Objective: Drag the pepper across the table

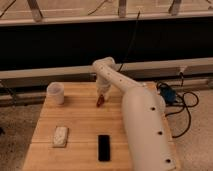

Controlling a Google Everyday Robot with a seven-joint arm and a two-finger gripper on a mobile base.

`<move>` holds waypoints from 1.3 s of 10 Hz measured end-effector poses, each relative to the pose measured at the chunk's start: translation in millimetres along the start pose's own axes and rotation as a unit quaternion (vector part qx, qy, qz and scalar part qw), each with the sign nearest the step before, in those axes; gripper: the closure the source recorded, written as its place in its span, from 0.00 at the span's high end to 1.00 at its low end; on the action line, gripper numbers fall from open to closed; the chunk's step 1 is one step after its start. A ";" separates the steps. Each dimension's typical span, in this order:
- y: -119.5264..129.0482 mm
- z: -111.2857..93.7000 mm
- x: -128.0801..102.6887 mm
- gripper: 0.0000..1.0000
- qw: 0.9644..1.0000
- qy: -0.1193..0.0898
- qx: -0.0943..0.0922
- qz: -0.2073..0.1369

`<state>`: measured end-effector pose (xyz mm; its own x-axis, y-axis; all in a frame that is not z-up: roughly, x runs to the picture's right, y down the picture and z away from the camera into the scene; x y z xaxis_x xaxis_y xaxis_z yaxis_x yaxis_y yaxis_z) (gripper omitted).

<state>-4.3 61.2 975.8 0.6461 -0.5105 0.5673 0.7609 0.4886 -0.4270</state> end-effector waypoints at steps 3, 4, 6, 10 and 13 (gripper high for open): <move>24.5 -0.3 0.2 0.01 1.000 0.001 -0.009 -0.007; 27.3 -0.2 0.6 0.01 1.000 0.001 -0.010 -0.007; 28.3 -0.8 -0.3 0.01 1.000 0.004 -0.015 -0.014; 36.4 0.6 -9.5 0.01 0.999 0.006 -0.027 -0.028; 42.0 1.1 -16.5 0.01 0.998 0.011 -0.038 -0.043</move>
<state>16.9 90.9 949.3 0.5789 -0.5636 0.5892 0.8153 0.3881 -0.4297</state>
